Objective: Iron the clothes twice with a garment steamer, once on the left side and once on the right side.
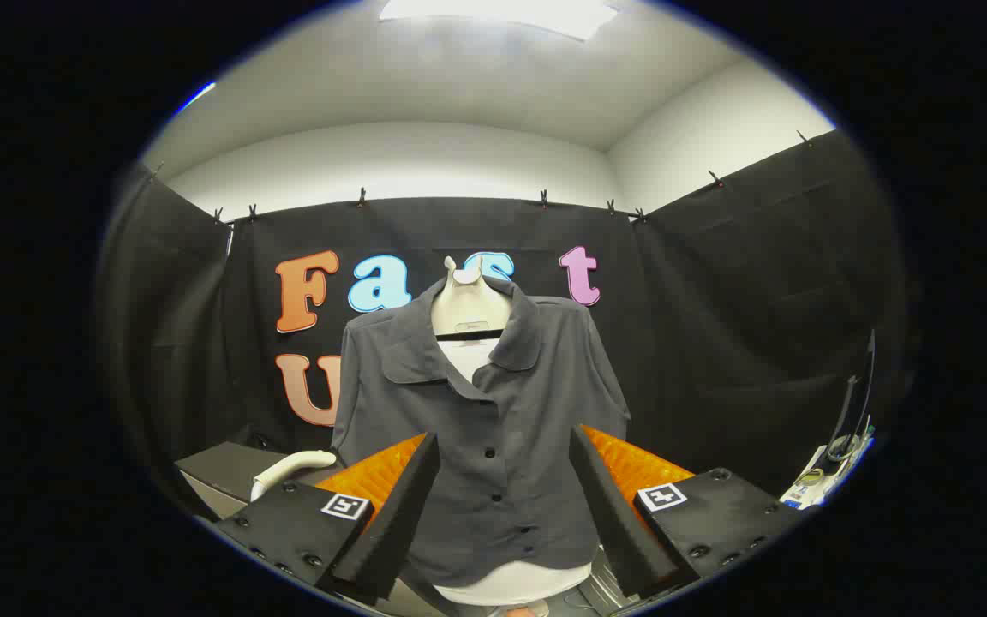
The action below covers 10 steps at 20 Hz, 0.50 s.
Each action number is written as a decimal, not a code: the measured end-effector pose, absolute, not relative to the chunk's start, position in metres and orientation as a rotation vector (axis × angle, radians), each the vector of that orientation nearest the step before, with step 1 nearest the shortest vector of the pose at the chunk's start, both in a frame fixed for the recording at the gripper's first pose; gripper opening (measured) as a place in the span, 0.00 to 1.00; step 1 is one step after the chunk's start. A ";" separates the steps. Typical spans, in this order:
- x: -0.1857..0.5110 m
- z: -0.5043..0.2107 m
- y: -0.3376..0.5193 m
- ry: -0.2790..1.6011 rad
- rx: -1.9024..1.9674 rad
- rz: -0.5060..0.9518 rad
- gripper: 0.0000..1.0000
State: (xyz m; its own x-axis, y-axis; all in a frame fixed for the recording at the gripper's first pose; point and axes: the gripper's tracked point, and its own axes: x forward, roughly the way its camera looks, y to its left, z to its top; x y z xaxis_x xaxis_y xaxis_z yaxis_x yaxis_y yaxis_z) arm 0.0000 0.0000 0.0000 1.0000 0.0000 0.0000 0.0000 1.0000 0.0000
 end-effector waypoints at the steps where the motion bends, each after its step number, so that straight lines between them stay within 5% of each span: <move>1: 0.002 -0.001 0.002 0.003 -0.001 0.004 0.98; 10: 0.012 -0.003 0.013 0.007 0.001 0.010 0.98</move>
